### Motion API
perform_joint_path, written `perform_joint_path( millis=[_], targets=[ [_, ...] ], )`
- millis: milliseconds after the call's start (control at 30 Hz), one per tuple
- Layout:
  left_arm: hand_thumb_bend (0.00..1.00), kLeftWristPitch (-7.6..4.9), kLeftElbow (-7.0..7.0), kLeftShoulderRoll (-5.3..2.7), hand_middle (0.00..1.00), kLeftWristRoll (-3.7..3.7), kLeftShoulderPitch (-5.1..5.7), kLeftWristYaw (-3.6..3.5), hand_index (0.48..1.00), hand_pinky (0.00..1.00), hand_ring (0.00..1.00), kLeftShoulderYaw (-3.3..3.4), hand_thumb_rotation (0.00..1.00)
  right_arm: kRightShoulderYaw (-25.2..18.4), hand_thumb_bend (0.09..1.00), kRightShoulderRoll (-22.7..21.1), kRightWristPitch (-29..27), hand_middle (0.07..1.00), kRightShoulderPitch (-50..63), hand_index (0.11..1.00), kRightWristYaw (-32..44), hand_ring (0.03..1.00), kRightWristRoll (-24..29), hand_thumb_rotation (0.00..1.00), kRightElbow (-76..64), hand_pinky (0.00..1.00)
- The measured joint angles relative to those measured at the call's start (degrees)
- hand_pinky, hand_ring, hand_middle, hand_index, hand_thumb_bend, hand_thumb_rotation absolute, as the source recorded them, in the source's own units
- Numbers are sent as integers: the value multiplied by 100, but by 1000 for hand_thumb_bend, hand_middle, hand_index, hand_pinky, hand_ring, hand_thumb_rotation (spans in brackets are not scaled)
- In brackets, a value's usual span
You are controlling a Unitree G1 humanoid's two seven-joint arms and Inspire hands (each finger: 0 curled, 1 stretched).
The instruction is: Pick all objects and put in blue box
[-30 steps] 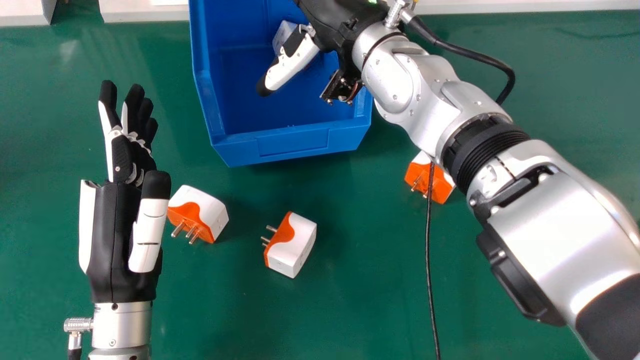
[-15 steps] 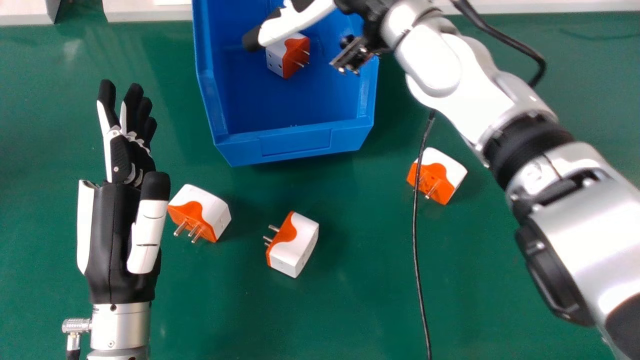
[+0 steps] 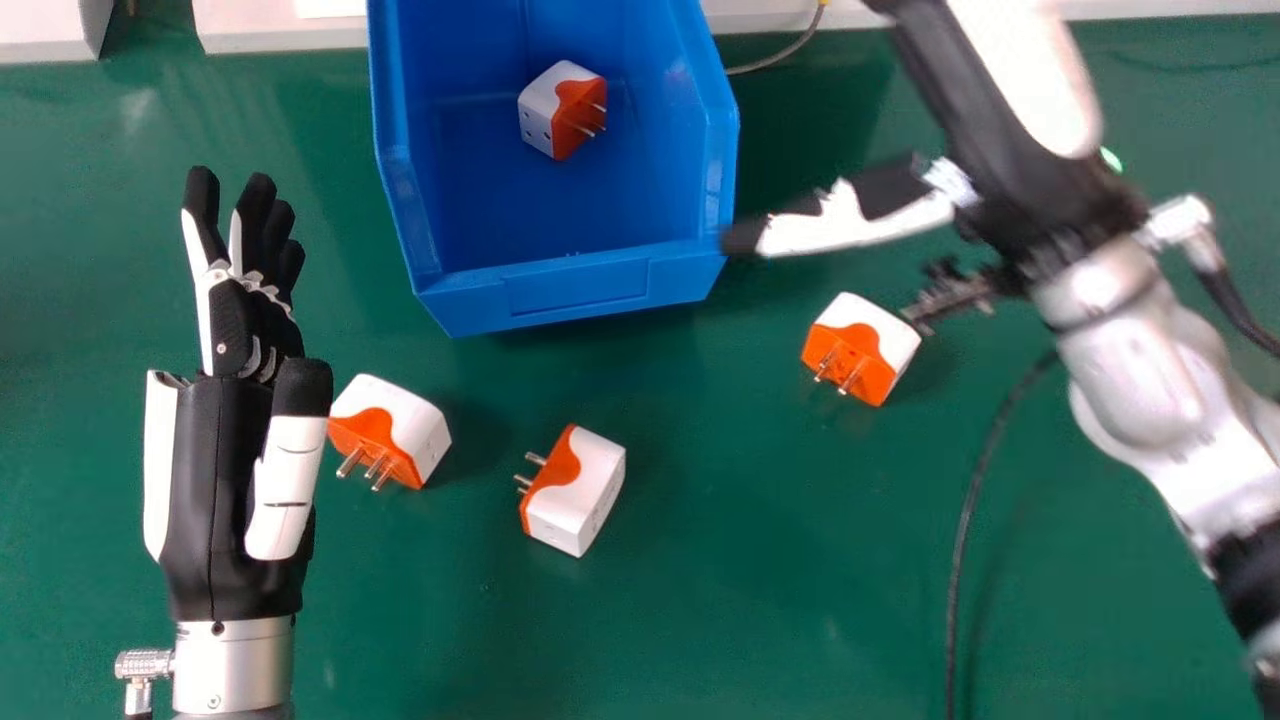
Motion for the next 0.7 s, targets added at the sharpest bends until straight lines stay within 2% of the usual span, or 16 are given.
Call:
perform_joint_path(
  millis=[200,333,500,600,700],
  targets=[
    [765,24,-63,0,1000,27,65,12,1000,1000,1000,-2,870,-253,1000,-163,-23,938,930,898,126,911,222,276,-367,805],
    [776,60,-206,-1,1000,68,150,25,1000,1000,1000,-9,866,-369,1000,-175,105,962,1313,918,318,936,377,283,-684,853],
    [776,105,-372,-1,1000,108,241,57,1000,1000,1000,-18,863,-465,1000,-267,752,954,1560,922,680,926,379,284,-934,834],
    [775,140,-389,-2,1000,120,275,113,1000,1000,1000,-16,862,-465,1000,-382,1170,952,1645,929,1005,926,372,293,-948,829],
    [778,176,-397,-20,1000,193,289,152,1000,1000,1000,-28,861,-446,1000,-499,1487,953,1626,938,1305,926,333,298,-892,815]
  ],
)
